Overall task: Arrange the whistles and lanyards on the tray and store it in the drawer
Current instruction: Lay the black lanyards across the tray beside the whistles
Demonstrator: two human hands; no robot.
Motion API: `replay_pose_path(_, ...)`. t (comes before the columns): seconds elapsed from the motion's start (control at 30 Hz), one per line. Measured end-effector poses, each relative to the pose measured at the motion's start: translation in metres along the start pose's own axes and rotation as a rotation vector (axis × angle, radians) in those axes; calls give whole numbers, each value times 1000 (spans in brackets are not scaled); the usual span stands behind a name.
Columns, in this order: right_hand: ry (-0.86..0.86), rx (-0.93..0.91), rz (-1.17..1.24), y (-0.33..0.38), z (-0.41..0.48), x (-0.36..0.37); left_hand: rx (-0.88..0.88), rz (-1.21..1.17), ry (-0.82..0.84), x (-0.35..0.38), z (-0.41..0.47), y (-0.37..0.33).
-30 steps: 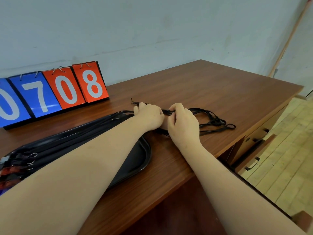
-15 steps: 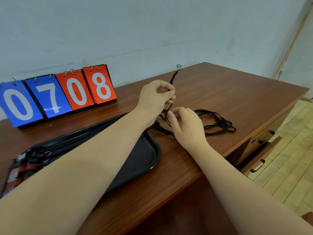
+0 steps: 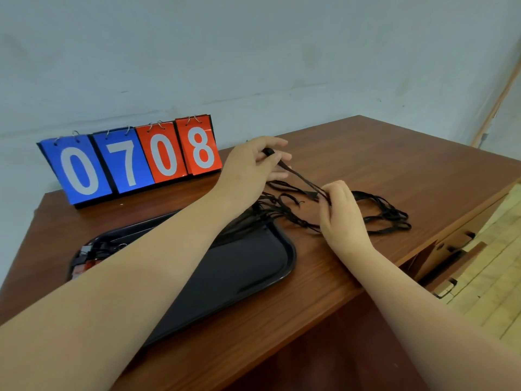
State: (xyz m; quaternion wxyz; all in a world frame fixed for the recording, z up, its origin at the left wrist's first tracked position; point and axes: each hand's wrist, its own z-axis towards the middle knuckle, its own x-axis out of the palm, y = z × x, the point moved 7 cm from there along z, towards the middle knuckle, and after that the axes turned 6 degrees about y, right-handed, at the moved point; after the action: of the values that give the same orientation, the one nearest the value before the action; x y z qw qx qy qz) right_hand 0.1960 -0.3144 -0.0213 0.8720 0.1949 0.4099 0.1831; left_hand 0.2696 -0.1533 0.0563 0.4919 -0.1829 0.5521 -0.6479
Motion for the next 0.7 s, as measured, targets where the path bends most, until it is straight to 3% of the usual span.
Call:
replay_pose_path(0.13,58,73,62,4,-7,-3,2,233,17,-29,-19,1)
replay_pose_path(0.27,30,-280,-176,41,-16,-3,33,358,0,-64,-35,-2)
replay_pose_path(0.4,14,-470,-320,76,-14,-2,11,403,-13,-96,-53,0)
replay_pose_path(0.7,81,-506,-453,129,7,19,-112,451,34,-160,-102,14)
